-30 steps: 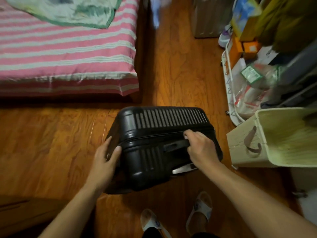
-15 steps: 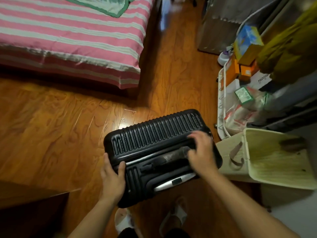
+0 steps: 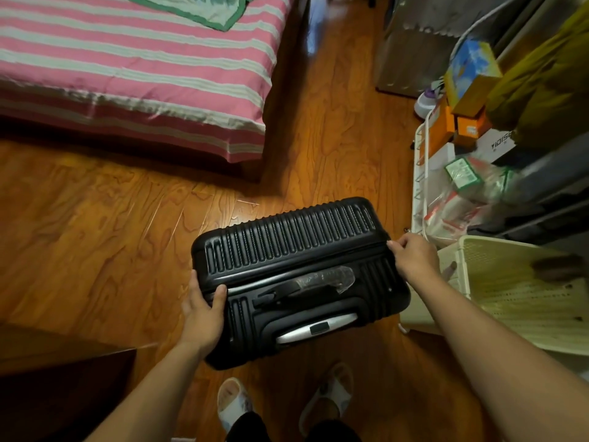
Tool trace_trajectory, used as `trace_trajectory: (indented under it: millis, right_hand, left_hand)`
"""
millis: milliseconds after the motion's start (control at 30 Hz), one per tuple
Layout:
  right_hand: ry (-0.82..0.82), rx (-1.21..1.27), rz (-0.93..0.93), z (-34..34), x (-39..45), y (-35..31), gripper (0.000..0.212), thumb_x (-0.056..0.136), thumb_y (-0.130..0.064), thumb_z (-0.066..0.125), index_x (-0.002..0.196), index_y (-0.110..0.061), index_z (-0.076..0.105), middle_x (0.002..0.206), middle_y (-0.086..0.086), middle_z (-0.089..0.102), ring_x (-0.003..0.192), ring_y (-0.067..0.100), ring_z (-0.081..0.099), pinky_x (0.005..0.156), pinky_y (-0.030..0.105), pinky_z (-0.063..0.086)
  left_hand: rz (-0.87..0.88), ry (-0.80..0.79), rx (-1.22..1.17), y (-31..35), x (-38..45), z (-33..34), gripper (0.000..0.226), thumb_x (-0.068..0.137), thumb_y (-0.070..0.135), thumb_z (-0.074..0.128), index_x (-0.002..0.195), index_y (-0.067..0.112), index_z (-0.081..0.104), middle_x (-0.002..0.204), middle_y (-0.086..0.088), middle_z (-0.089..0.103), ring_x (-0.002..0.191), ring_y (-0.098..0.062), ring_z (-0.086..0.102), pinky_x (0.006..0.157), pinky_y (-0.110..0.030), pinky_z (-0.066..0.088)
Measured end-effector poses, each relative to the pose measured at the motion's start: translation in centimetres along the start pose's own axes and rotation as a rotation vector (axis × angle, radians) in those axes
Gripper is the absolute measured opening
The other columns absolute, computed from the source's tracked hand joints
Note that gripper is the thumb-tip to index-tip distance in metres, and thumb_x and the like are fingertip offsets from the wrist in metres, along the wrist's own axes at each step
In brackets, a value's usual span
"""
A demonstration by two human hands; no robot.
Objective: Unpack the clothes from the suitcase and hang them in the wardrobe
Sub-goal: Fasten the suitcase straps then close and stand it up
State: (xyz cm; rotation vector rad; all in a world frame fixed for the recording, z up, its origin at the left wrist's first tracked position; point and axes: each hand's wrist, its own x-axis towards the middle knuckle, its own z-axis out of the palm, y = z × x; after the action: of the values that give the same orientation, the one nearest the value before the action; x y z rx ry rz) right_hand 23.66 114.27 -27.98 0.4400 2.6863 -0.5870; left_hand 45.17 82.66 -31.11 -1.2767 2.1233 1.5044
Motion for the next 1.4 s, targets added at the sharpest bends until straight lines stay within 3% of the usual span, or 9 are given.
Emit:
trace_trajectory:
  millis: [167, 333, 467, 567, 733, 967, 1067, 1233, 1400]
  right_hand:
    - [0.051, -0.349, -0.125, -0.6, -0.3, -2.7, 0.019, 0.095, -0.026, 0.053, 0.095, -0.010, 0.064, 0.094, 0.009, 0.062, 0.087, 0.030, 0.059, 0.070, 0.035, 0.045]
    - [0.056, -0.624, -0.223, -0.7, -1.0, -4.8, 0.016, 0.093, -0.016, 0.054, 0.101, -0.010, 0.066, 0.096, 0.010, 0.065, 0.089, 0.030, 0.061, 0.069, 0.034, 0.045]
    - [-0.185, -0.226, -0.014, -2.5, 2.0, -2.6, 0.013, 0.098, -0.025, 0.056, 0.095, -0.013, 0.061, 0.084, 0.004, 0.062, 0.076, 0.021, 0.060, 0.072, 0.036, 0.054]
    - [-0.340, 0.198, 0.284, -2.8, 2.5, -1.6, 0.016, 0.100, -0.020, 0.056, 0.101, -0.006, 0.064, 0.067, 0.003, 0.052, 0.055, 0.014, 0.047, 0.051, 0.026, 0.041]
    - [-0.383, -0.072, -0.057, -3.9, 2.7, -2.5, 0.016, 0.098, -0.024, 0.061, 0.089, -0.011, 0.064, 0.080, 0.008, 0.059, 0.064, 0.018, 0.046, 0.054, 0.029, 0.039]
    - [-0.559, 0.265, 0.130, -4.2, 4.3, 0.4, 0.026, 0.104, -0.029, 0.049, 0.088, -0.014, 0.064, 0.071, 0.001, 0.052, 0.062, 0.014, 0.047, 0.059, 0.028, 0.042]
    - [-0.535, 0.144, -0.030, -4.1, 4.0, 0.0, 0.030, 0.106, -0.031, 0.043, 0.088, -0.013, 0.060, 0.076, 0.003, 0.056, 0.064, 0.016, 0.053, 0.059, 0.028, 0.045]
    - [-0.253, -0.517, -0.355, -2.4, 2.7, -3.3, 0.031, 0.102, -0.028, 0.042, 0.080, -0.014, 0.058, 0.076, 0.003, 0.056, 0.072, 0.022, 0.056, 0.064, 0.033, 0.041]
    - [-0.271, -0.417, -0.371, -3.6, 3.7, -1.9, 0.028, 0.103, -0.035, 0.048, 0.083, -0.021, 0.062, 0.082, 0.001, 0.063, 0.077, 0.019, 0.061, 0.064, 0.033, 0.046]
  left_hand:
    - [-0.057, -0.029, -0.089, -0.3, 0.0, 0.1, 0.076, 0.099, 0.060, 0.045, 0.152, 0.054, -0.010, 0.166, -0.006, 0.007, 0.149, -0.040, 0.021, 0.116, -0.064, 0.026]
    - [-0.092, -0.052, -0.172, -1.3, -1.0, 0.9, 0.077, 0.097, 0.063, 0.046, 0.148, 0.061, -0.011, 0.167, 0.001, 0.006, 0.149, -0.038, 0.020, 0.115, -0.066, 0.027]
    - [-0.082, -0.025, -0.154, -1.2, -1.0, 0.8, 0.076, 0.099, 0.059, 0.046, 0.151, 0.056, -0.009, 0.166, -0.002, 0.010, 0.146, -0.041, 0.026, 0.115, -0.064, 0.029]
    - [-0.066, -0.009, -0.151, -0.4, -0.8, 0.7, 0.076, 0.101, 0.053, 0.045, 0.155, 0.050, -0.008, 0.163, -0.007, 0.014, 0.142, -0.042, 0.032, 0.112, -0.059, 0.033]
    - [-0.061, 0.031, -0.121, -0.8, -0.5, 0.5, 0.076, 0.102, 0.053, 0.045, 0.155, 0.048, -0.009, 0.165, -0.009, 0.012, 0.145, -0.043, 0.028, 0.115, -0.061, 0.030]
    - [-0.049, 0.047, -0.069, -0.6, 0.3, 0.7, 0.077, 0.101, 0.053, 0.046, 0.155, 0.049, -0.009, 0.164, -0.011, 0.012, 0.144, -0.044, 0.029, 0.115, -0.062, 0.030]
    - [-0.051, 0.034, -0.071, -0.9, 0.9, 0.4, 0.078, 0.099, 0.058, 0.047, 0.151, 0.055, -0.012, 0.164, -0.010, 0.010, 0.144, -0.044, 0.028, 0.113, -0.065, 0.031]
    - [-0.062, 0.009, -0.053, -1.1, 0.8, 0.5, 0.079, 0.096, 0.066, 0.045, 0.147, 0.059, -0.015, 0.167, -0.004, 0.008, 0.149, -0.039, 0.021, 0.115, -0.066, 0.026]
    - [-0.046, 0.008, -0.076, -1.3, -1.2, 0.7, 0.081, 0.096, 0.063, 0.046, 0.151, 0.056, -0.013, 0.166, -0.005, 0.007, 0.149, -0.039, 0.022, 0.114, -0.066, 0.029]
